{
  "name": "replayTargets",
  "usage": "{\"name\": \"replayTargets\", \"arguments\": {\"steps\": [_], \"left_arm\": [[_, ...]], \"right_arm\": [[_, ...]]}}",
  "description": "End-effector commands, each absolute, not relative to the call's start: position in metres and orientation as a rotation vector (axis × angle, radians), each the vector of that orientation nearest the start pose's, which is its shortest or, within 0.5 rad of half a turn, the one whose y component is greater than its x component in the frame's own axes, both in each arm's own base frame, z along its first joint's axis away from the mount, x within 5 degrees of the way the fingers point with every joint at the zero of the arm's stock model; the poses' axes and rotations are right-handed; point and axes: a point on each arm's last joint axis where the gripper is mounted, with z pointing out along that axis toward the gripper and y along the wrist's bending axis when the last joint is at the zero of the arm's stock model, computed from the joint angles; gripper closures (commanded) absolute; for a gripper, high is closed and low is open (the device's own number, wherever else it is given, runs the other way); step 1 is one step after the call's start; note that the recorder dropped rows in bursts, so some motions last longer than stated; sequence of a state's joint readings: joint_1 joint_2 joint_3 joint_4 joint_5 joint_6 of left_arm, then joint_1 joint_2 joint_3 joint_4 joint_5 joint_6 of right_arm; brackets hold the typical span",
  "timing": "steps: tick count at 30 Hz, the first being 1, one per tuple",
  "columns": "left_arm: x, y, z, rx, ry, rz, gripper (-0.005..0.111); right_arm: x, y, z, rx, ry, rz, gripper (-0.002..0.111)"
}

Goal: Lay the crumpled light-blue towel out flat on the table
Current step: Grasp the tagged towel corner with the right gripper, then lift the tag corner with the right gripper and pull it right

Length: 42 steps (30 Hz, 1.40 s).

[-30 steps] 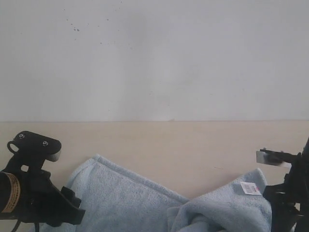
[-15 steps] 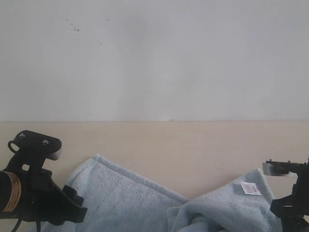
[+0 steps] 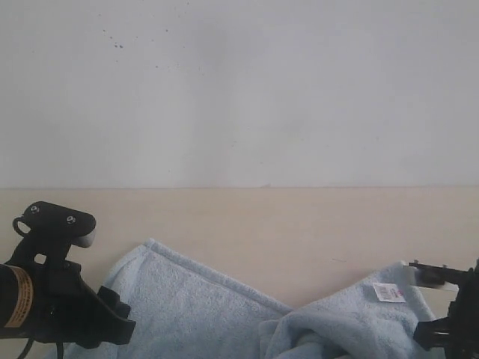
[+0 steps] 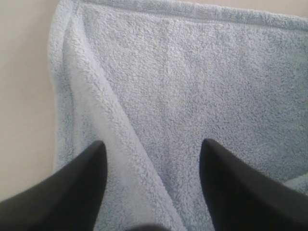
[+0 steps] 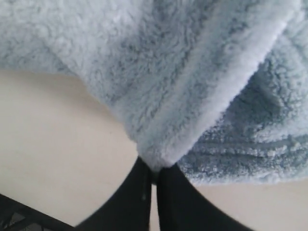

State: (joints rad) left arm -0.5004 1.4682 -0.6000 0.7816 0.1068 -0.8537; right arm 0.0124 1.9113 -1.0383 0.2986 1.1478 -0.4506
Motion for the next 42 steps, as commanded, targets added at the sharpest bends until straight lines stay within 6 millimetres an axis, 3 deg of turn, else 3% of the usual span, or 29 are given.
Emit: {"name": "replayTargets", "arguments": {"steps": [1,3,7,12,16,21,26,29,31,35,38,42], "left_arm": [[0.235,-0.120,0.182,0.461,2.372,-0.186,0.052],[0.235,-0.120,0.182,0.461,2.372,-0.186,0.052],[0.235,-0.120,0.182,0.461,2.373,-0.184,0.052],[0.235,-0.120,0.182,0.460,2.375,-0.182,0.052],[0.235,-0.120,0.182,0.450,2.377,-0.186,0.052],[0.234,-0.121,0.182,0.402,2.385,-0.219,0.052],[0.234,-0.122,0.182,0.392,2.384,-0.232,0.052],[0.234,-0.122,0.182,0.392,2.384,-0.232,0.052],[0.234,-0.122,0.182,0.392,2.384,-0.232,0.052],[0.234,-0.122,0.182,0.392,2.384,-0.232,0.052],[0.234,-0.122,0.182,0.392,2.384,-0.232,0.052],[0.235,-0.122,0.182,0.393,2.381,-0.237,0.052]], "right_arm": [[0.302,0.036,0.148,-0.444,3.316,0.712,0.108],[0.322,0.046,0.167,-0.409,3.168,0.846,0.108],[0.337,0.054,0.207,-0.413,2.973,0.912,0.108],[0.353,0.052,0.253,-0.469,2.823,0.811,0.108],[0.381,0.034,0.264,-0.225,2.642,0.630,0.108],[0.404,-0.012,0.252,-0.041,2.521,0.388,0.108],[0.412,-0.026,0.216,-0.034,2.621,0.343,0.108],[0.417,-0.027,0.196,-0.042,2.658,0.345,0.097],[0.420,-0.029,0.186,-0.078,2.660,0.307,0.083],[0.427,-0.034,0.180,-0.093,2.614,0.232,0.059],[0.429,-0.035,0.181,-0.093,2.592,0.211,0.052],[0.424,-0.032,0.180,-0.113,2.641,0.252,0.050]]}}
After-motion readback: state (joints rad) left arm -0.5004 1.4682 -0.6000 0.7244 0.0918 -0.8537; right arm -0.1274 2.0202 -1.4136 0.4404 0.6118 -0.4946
